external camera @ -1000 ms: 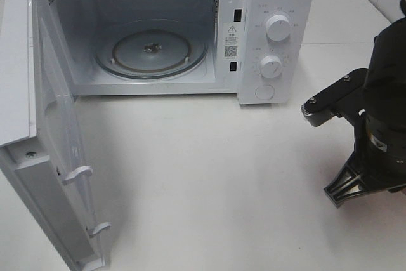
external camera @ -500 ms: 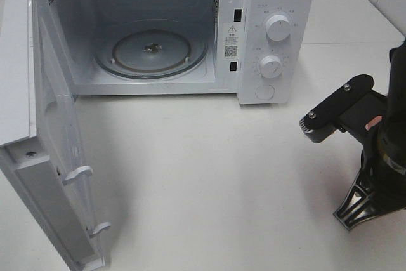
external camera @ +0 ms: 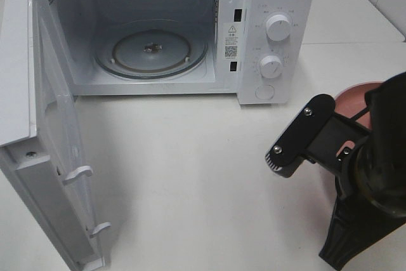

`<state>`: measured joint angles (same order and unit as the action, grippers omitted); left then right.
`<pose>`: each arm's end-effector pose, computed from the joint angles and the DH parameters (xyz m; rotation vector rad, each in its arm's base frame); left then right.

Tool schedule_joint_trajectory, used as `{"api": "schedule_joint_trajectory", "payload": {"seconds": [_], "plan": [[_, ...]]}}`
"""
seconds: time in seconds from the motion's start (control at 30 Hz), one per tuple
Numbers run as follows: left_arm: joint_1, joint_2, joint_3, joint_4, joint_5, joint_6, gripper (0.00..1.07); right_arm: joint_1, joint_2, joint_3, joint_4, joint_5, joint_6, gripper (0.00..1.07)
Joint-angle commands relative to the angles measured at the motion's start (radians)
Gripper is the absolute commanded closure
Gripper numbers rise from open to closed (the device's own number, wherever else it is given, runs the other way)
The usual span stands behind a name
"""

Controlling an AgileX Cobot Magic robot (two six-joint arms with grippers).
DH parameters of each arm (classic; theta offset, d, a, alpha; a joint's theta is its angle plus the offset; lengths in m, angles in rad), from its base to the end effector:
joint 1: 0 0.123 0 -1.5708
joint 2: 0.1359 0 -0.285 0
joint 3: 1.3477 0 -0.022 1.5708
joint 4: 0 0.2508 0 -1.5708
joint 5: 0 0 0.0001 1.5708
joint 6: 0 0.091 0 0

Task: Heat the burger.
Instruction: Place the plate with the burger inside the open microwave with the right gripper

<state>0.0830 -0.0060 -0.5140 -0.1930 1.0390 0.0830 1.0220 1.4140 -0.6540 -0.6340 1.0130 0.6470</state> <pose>-0.0061 -0.0156 0.2841 0.0086 1.9902 -0.1222 0.1448 0.1491 0.1902 -1.0148 2.5784 -0.6067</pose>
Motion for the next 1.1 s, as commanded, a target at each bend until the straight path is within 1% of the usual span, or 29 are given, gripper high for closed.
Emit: {"api": "schedule_joint_trajectory", "payload": {"seconds": [0.03,0.07,0.2,0.27,0.37,0.43,0.47,0.6,0.87,1.1], "plan": [[-0.002,-0.020,0.003,0.001,-0.008,0.001,0.06,0.036,-0.008,0.003,-0.061,0.050,-0.012,1.07],[-0.002,-0.020,0.003,0.001,-0.008,0.001,0.06,0.065,-0.008,0.003,-0.061,0.050,-0.012,1.07],[-0.002,-0.020,0.003,0.001,-0.008,0.001,0.06,0.099,-0.008,0.003,-0.061,0.051,-0.012,1.07],[-0.002,-0.020,0.003,0.001,-0.008,0.001,0.06,0.151,-0.008,0.003,-0.061,0.051,-0.027,1.07],[-0.002,-0.020,0.003,0.001,-0.008,0.001,0.06,0.161,-0.008,0.003,-0.060,0.051,-0.037,1.07],[-0.002,-0.020,0.003,0.001,-0.008,0.001,0.06,0.200,-0.008,0.003,-0.044,0.051,-0.087,1.07],[-0.002,-0.020,0.003,0.001,-0.008,0.001,0.06,0.200,-0.008,0.003,-0.044,0.051,-0.087,1.07],[-0.002,-0.020,0.003,0.001,-0.008,0.001,0.06,0.252,-0.008,0.003,-0.045,0.050,-0.114,1.07],[-0.002,-0.020,0.003,0.001,-0.008,0.001,0.06,0.296,-0.008,0.003,-0.048,0.051,-0.123,1.07],[-0.002,-0.020,0.003,0.001,-0.008,0.001,0.06,0.306,-0.008,0.003,-0.049,0.078,-0.140,1.07]]}}
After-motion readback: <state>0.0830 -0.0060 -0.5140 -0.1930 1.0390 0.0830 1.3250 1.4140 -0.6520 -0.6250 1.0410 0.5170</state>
